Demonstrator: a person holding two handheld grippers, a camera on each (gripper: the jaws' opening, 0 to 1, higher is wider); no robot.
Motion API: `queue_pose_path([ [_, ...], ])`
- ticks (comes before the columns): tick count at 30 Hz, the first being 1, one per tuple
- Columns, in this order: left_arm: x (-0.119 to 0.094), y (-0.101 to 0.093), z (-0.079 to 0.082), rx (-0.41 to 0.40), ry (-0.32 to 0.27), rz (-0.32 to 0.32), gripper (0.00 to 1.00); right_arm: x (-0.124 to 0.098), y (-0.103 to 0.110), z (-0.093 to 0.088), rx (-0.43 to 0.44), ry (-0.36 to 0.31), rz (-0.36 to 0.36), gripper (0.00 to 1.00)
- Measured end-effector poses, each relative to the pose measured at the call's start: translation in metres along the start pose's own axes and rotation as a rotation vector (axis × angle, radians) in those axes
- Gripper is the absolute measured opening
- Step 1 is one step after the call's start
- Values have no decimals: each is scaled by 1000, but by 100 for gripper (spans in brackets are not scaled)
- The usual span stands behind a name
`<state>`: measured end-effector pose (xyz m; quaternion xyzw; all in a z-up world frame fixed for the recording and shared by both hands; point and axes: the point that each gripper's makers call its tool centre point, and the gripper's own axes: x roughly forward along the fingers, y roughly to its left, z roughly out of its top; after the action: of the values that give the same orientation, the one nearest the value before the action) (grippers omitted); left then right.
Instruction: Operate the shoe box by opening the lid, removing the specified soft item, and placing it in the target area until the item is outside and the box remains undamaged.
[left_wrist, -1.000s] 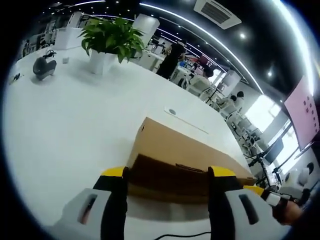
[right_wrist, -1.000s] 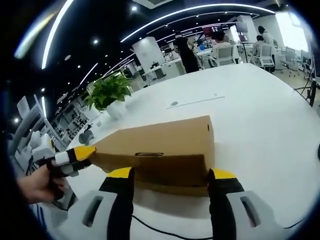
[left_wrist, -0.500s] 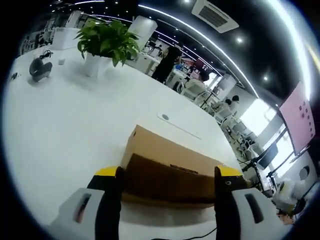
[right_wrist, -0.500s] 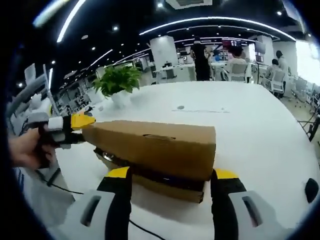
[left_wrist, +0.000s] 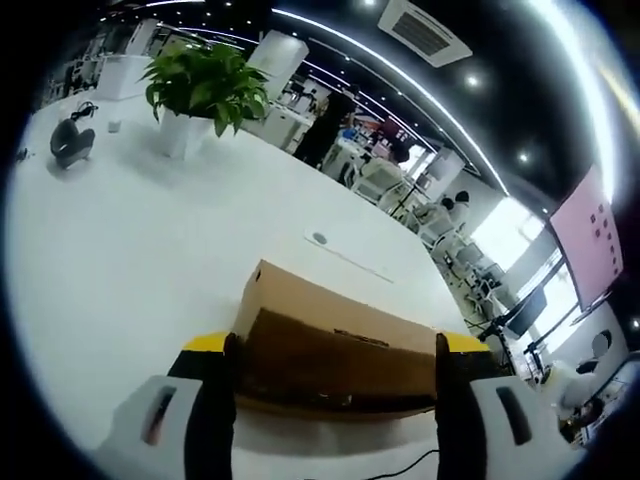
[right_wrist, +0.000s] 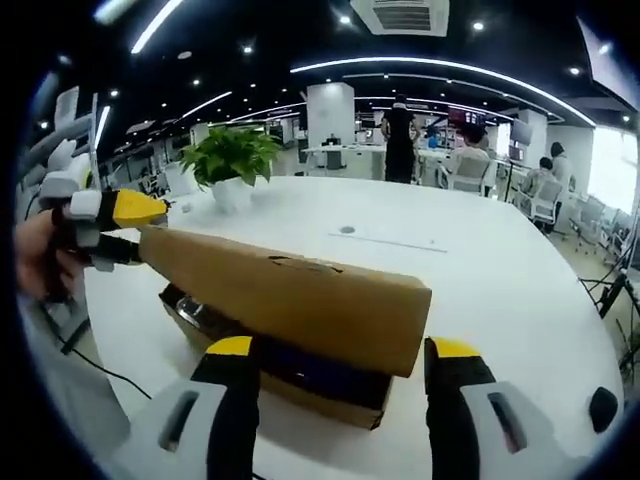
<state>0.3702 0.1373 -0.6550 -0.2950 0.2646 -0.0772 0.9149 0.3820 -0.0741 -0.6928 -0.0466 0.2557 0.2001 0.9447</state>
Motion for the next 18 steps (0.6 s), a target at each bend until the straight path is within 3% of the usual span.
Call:
queue_pose_path([
  [4,-5,0,-4,39,8,-25,81,4,1,0,-4,5,6,67],
  [6,-9,-4,-2,47,-5,-54,82,5,2,2,-8,-4,9,67],
  [8,-14,-10,1,106,-26,-100,84,7,2,2,-7,-2,10,68],
  [10,-18,-10,1,118,-28,-107,87,7,2,2,-13,0,10,68],
  [16,-31,3,-5,176,-39,-120,94,9,-4,0,-41,6,-13,69],
  [18,-35,7,-6,223,-64,-123,91,9,-11,-4,-60,23,-36,68],
])
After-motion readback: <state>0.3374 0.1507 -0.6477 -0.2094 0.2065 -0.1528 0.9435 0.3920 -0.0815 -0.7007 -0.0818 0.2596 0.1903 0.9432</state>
